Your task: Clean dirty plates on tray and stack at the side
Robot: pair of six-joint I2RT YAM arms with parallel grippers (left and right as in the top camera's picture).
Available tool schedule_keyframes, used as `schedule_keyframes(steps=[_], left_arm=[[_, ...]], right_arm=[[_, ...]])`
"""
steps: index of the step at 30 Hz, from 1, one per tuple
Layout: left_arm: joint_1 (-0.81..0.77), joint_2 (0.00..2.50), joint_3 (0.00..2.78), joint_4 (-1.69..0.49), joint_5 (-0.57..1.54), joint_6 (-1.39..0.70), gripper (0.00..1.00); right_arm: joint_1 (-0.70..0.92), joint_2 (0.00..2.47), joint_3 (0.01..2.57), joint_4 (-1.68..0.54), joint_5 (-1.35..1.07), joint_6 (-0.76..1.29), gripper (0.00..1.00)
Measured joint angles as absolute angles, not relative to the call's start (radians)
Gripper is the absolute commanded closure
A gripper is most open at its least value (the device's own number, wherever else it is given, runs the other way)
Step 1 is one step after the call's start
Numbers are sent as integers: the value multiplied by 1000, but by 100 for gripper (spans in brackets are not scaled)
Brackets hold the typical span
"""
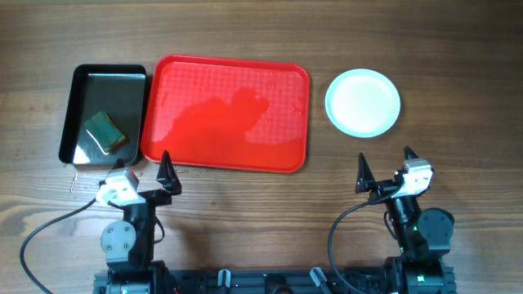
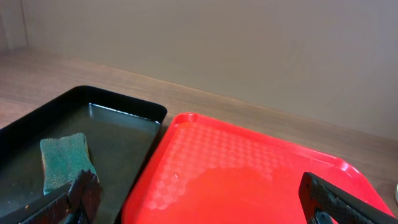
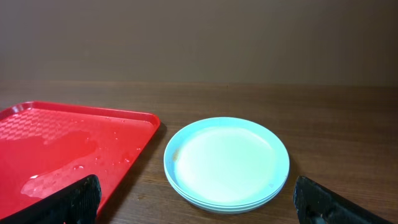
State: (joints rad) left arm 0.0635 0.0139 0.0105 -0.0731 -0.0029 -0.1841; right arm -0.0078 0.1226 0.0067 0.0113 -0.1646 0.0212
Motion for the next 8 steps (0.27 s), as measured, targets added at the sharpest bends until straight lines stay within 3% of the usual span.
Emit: schedule_keyframes(steps=[8], left_arm=[[64, 14, 10, -73, -3, -184, 0]], right_arm=[[-8, 123, 7, 11, -165, 21, 0]])
